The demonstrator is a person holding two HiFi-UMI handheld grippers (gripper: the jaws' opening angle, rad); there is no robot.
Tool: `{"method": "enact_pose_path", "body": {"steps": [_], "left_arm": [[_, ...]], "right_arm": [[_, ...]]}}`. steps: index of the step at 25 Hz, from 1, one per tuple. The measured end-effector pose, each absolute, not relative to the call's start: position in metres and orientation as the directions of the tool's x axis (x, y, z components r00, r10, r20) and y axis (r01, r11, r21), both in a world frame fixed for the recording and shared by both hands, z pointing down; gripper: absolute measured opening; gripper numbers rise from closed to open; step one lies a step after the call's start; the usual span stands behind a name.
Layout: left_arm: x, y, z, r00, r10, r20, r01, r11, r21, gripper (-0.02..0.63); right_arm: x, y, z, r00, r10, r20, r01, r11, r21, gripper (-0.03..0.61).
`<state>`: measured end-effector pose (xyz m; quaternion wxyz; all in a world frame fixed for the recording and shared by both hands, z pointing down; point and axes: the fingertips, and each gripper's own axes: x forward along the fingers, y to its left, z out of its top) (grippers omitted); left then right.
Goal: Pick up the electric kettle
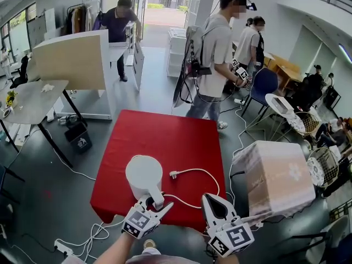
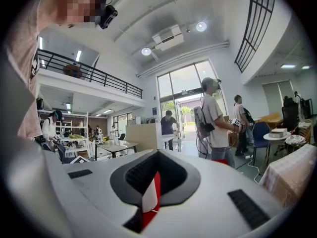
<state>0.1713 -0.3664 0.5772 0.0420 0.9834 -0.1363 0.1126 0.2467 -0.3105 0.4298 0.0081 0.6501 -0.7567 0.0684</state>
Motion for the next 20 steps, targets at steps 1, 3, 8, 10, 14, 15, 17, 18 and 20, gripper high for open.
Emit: {"method": "enact_pose_path", "body": {"steps": [1, 3, 8, 10, 14, 15, 17, 18, 20], "left_arm": [[0.1717, -0.3662, 0.5773, 0.938, -0.256, 0.234, -0.274, -0.96, 0.05, 0.186], [0.1716, -0.3661, 0.5781, 0.939, -0.25, 0.235, -0.268, -0.962, 0.048, 0.183], [0.1714, -0.3683, 0.5783, 0.939, -0.252, 0.235, -0.27, -0.961, 0.049, 0.131], [0.1718, -0.3692, 0.5781, 0.938, -0.254, 0.234, -0.273, -0.961, 0.049, 0.095], [0.176, -0.3677, 0.5784, 0.94, -0.242, 0.24, -0.259, -0.965, 0.041, 0.072], [0.1766, -0.3675, 0.5779, 0.941, -0.24, 0.24, -0.257, -0.966, 0.04, 0.071], [0.177, -0.3665, 0.5774, 0.944, -0.23, 0.237, -0.245, -0.969, 0.036, 0.069], [0.1768, -0.3661, 0.5775, 0.945, -0.224, 0.236, -0.238, -0.971, 0.033, 0.069], [0.1767, -0.3663, 0.5771, 0.948, -0.216, 0.234, -0.229, -0.973, 0.029, 0.071]], "right_arm": [[0.246, -0.3106, 0.43, -0.154, -0.983, 0.101, -0.985, 0.145, -0.093, 0.009], [0.2436, -0.3109, 0.4312, -0.154, -0.983, 0.103, -0.985, 0.145, -0.093, 0.009], [0.2403, -0.3099, 0.4323, -0.148, -0.983, 0.108, -0.986, 0.138, -0.092, 0.01], [0.241, -0.309, 0.4323, -0.145, -0.983, 0.11, -0.987, 0.135, -0.092, 0.01], [0.2435, -0.3083, 0.4341, -0.143, -0.984, 0.111, -0.987, 0.132, -0.094, 0.01], [0.2435, -0.3081, 0.4346, -0.142, -0.984, 0.111, -0.987, 0.132, -0.095, 0.011], [0.2428, -0.3081, 0.4341, -0.14, -0.983, 0.114, -0.987, 0.13, -0.094, 0.009], [0.2425, -0.3082, 0.4342, -0.14, -0.984, 0.115, -0.987, 0.129, -0.094, 0.011], [0.2427, -0.3091, 0.4361, -0.14, -0.984, 0.11, -0.987, 0.129, -0.098, 0.009]]}}
